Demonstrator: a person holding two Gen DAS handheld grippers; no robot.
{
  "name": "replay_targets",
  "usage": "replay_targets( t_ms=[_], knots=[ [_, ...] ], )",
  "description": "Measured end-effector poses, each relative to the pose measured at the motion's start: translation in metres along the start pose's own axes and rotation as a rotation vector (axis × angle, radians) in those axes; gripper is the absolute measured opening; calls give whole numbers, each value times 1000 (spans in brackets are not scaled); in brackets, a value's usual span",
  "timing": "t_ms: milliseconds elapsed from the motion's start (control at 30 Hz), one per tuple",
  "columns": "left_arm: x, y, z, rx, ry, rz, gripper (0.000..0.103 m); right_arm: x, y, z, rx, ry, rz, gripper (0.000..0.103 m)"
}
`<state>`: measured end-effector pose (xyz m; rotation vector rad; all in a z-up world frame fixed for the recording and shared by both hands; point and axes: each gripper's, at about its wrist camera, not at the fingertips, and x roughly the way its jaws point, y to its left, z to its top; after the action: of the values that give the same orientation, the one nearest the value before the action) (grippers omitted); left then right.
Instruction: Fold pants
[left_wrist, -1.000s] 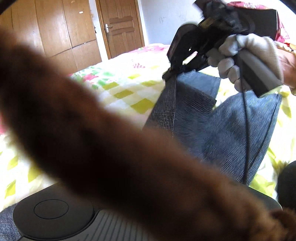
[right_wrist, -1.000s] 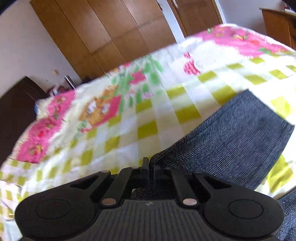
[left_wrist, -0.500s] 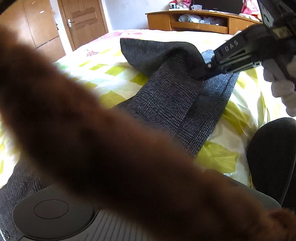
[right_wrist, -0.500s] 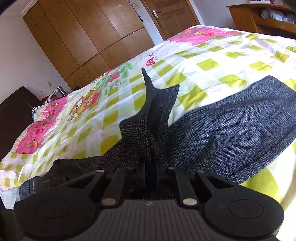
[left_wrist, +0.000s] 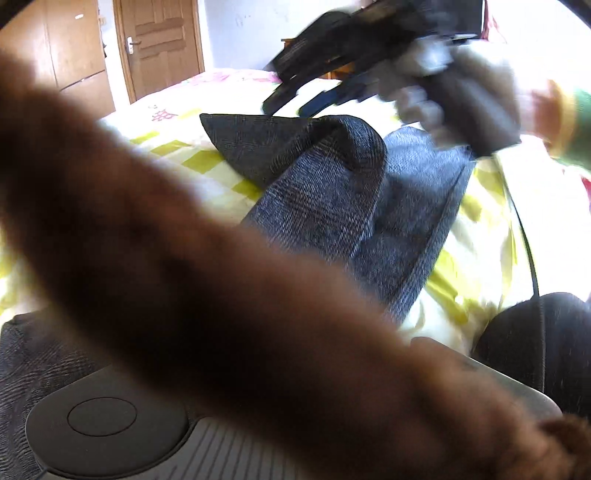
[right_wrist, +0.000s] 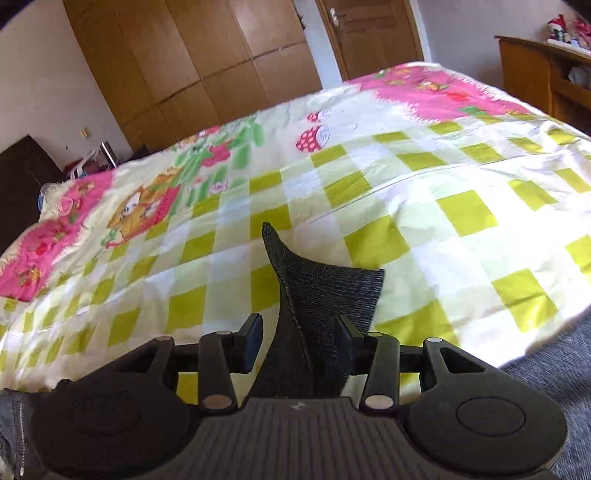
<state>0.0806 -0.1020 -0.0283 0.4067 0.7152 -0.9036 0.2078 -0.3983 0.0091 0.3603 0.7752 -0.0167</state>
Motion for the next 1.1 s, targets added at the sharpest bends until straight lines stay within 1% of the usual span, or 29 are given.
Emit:
replay_targets(
  t_ms=[67, 100, 133, 167, 233, 267, 333, 367, 400, 433, 467, 500, 533, 567, 600, 633, 667, 733, 767, 833, 867, 933, 967, 1033, 1067, 1100],
  knots=[
    [1, 3, 2, -15, -4, 0, 34, 25, 8, 6, -20, 63, 19, 55],
    [2, 4, 3, -26, -5, 1, 34, 32, 12, 9, -38, 69, 3, 53],
    [2, 6, 3, -37, -5, 2, 34, 37, 15, 11, -47, 68, -35, 44],
    [2, 8, 4, -47, -4, 1, 34, 40, 16, 13, -50, 71, -51, 20],
    [-1, 10, 7, -64, -4, 5, 34, 30, 14, 20, -21, 53, -14, 20],
    [-3, 10, 9, -63, -8, 12, 34, 15, 15, 27, -5, 14, 15, 20],
    [-9, 8, 15, -42, -25, 39, 34, -31, 10, 39, 65, -113, 101, 19],
    [-13, 7, 17, -37, -35, 47, 34, -58, 4, 45, 116, -190, 156, 19],
    [-19, 7, 21, -39, -51, 52, 34, -92, -7, 45, 181, -296, 226, 19],
    [-24, 6, 24, -44, -65, 56, 34, -119, -16, 41, 208, -374, 270, 19],
    [-28, 4, 26, -48, -79, 58, 34, -150, -24, 31, 220, -454, 279, 19],
    [-31, 1, 28, -48, -96, 56, 35, -171, -32, 19, 219, -507, 265, 19],
    [-33, -4, 30, -42, -109, 50, 36, -185, -39, 6, 218, -536, 246, 19],
    [-32, -9, 31, -30, -115, 44, 40, -191, -45, -4, 212, -528, 207, 20],
    [-30, -13, 30, -18, -116, 38, 41, -186, -46, -9, 180, -487, 155, 22],
    [-25, -19, 30, -3, -106, 30, 41, -174, -44, -10, 131, -420, 112, 24],
    [-19, -23, 29, 5, -86, 22, 41, -159, -41, -8, 97, -346, 91, 28],
    [-8, -30, 28, 18, -47, 13, 41, -125, -30, -1, 32, -227, 113, 45],
    [-5, -33, 28, 25, -46, 12, 41, -105, -25, 3, 11, -184, 116, 56],
    [-1, -37, 29, 25, -58, 18, 42, -67, -12, 14, -39, -102, 84, 57],
    [1, -37, 29, 18, -64, 21, 45, -44, -7, 16, -82, -63, 35, 58],
    [7, -37, 30, 3, -78, 24, 46, -8, 1, 20, -148, 1, -25, 58],
    [10, -36, 30, -4, -79, 30, 46, 13, 2, 19, -166, 63, -44, 58],
    [18, -32, 30, -31, -78, 35, 46, 43, -2, 21, -142, 140, -53, 58],
    [20, -29, 31, -48, -77, 35, 46, 53, -6, 20, -124, 172, -47, 42],
    [22, -26, 32, -63, -74, 36, 46, 57, -7, 20, -101, 190, -27, 21]
  ],
)
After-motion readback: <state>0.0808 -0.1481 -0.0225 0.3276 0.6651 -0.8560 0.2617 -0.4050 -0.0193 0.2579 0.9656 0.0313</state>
